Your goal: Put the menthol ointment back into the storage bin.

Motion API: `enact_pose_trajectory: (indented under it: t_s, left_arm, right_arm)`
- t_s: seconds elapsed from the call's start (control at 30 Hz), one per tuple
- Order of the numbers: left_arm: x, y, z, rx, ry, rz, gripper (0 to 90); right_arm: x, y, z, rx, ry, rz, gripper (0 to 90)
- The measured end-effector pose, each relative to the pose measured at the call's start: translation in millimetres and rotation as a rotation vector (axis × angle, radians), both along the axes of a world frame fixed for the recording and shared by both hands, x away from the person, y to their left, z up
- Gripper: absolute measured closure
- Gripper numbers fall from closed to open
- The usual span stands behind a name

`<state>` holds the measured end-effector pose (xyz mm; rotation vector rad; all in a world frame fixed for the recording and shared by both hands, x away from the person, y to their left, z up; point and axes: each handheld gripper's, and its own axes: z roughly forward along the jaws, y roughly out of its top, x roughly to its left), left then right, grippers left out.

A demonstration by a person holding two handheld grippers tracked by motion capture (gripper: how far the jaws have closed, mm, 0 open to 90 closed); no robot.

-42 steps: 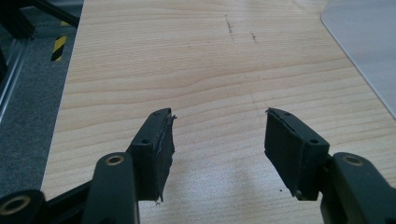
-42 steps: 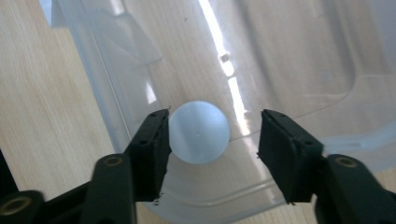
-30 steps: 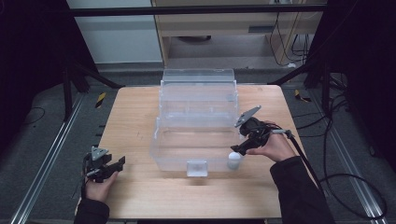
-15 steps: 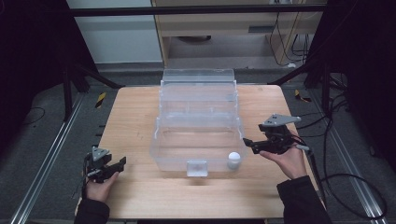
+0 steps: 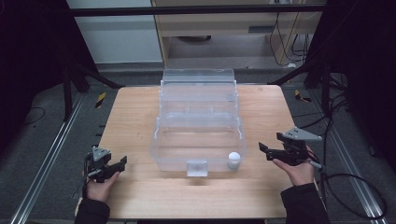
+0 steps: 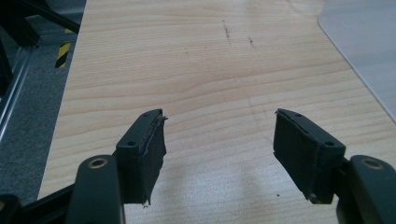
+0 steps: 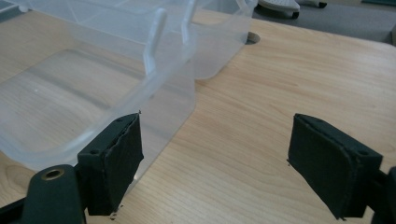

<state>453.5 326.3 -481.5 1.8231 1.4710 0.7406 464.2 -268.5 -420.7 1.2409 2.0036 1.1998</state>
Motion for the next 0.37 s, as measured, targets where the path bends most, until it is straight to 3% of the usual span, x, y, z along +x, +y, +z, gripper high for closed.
enact_pose_trajectory:
  t_s: [0.1,0.37]
  left_arm:
    - [0.4,-1.3,0.7,0.002,-0.003,-0.001,32.7]
    - [1.9,-6.2,0.7,0.0,-0.011,-0.004,30.5]
  right_arm:
    - [0.2,-4.5,-5.7,0.015,0.003,-0.023,17.1]
    - [5.5,-10.6,-25.8,-0.015,0.047,-0.059,16.9]
